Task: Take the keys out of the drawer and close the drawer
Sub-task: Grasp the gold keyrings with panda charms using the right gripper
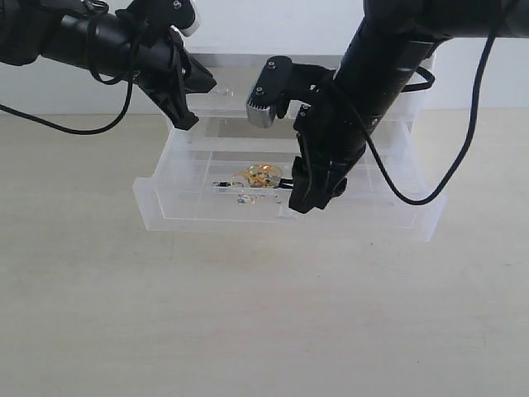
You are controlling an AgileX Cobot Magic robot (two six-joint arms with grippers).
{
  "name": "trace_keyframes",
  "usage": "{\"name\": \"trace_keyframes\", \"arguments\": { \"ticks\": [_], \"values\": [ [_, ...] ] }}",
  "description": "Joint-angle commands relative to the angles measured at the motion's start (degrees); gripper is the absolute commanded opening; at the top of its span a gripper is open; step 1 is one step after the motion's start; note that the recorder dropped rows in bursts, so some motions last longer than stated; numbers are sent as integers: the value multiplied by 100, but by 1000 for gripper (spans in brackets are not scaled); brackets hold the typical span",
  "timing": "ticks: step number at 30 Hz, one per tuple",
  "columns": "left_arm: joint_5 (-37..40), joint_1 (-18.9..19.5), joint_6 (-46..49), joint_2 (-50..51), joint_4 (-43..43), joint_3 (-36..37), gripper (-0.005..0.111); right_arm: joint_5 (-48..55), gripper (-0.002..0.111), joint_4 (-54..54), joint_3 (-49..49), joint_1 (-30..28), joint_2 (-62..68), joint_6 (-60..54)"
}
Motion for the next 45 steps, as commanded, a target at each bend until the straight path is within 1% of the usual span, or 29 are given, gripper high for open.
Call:
{"name": "trace_keyframes", "arguments": {
  "ticks": [1, 3, 8, 14, 19, 25, 34, 41, 45],
  "values": [
    [-691, 17, -25, -23, -239, -129, 4, -201, 43, 45, -15, -39, -54, 124],
    [-691, 17, -25, -23, -239, -129, 4, -432, 39, 60, -15, -39, -96, 328],
    [-706, 17, -25, -23, -239, -129, 4, -838, 39, 277, -314, -39, -172, 645],
    [-706, 17, -25, -23, -239, -129, 4, -802, 39, 336, -425, -39, -162, 782],
    [-720, 17, -25, -23, -239, -129, 4, -1346, 39, 439, -397, -39, -152, 1349],
    [-731, 17, -25, -23, -184, -129, 4, -1509, 39, 509, -397, -39, 43, 1400],
    [-727, 17, -25, -23, -174, -129, 4, -2300, 39, 523, -397, -39, 506, 1521],
    [-727, 17, -25, -23, -174, -129, 4, -2456, 39, 521, -397, -39, 762, 1445],
    [-727, 17, -25, -23, -174, -129, 4, -2300, 39, 541, -397, -39, 843, 1445]
  ]
}}
